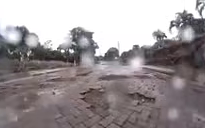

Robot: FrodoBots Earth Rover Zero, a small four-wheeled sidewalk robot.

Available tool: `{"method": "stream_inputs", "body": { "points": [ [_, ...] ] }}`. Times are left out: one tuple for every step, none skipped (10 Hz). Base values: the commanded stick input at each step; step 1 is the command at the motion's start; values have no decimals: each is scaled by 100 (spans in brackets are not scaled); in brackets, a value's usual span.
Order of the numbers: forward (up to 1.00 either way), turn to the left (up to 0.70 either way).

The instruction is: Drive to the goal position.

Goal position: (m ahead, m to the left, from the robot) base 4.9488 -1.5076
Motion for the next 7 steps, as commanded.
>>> {"method": "stream_inputs", "body": {
  "points": [
    [85, 0],
    [85, 0],
    [85, 0],
    [85, 0],
    [85, 0],
    [85, 0],
    [0, 45]
  ]
}}
